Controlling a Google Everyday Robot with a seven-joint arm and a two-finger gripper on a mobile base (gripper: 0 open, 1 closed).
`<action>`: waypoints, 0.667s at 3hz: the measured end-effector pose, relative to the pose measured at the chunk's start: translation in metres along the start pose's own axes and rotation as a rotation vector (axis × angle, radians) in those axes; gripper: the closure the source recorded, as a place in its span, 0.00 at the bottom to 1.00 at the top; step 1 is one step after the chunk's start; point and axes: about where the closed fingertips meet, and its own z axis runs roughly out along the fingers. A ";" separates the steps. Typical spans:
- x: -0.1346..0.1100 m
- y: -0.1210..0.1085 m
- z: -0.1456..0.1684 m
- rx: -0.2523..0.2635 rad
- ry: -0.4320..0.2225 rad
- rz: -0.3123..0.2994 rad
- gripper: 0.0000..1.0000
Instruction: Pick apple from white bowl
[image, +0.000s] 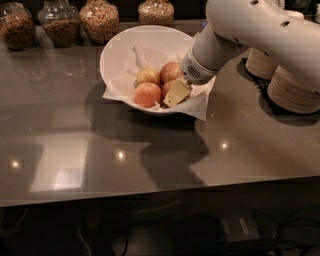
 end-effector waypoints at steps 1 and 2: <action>-0.011 0.000 -0.021 0.022 -0.046 -0.017 1.00; -0.024 0.003 -0.048 0.043 -0.106 -0.044 1.00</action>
Offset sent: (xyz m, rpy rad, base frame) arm -0.0140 0.0023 0.0896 0.0888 -0.1787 0.0463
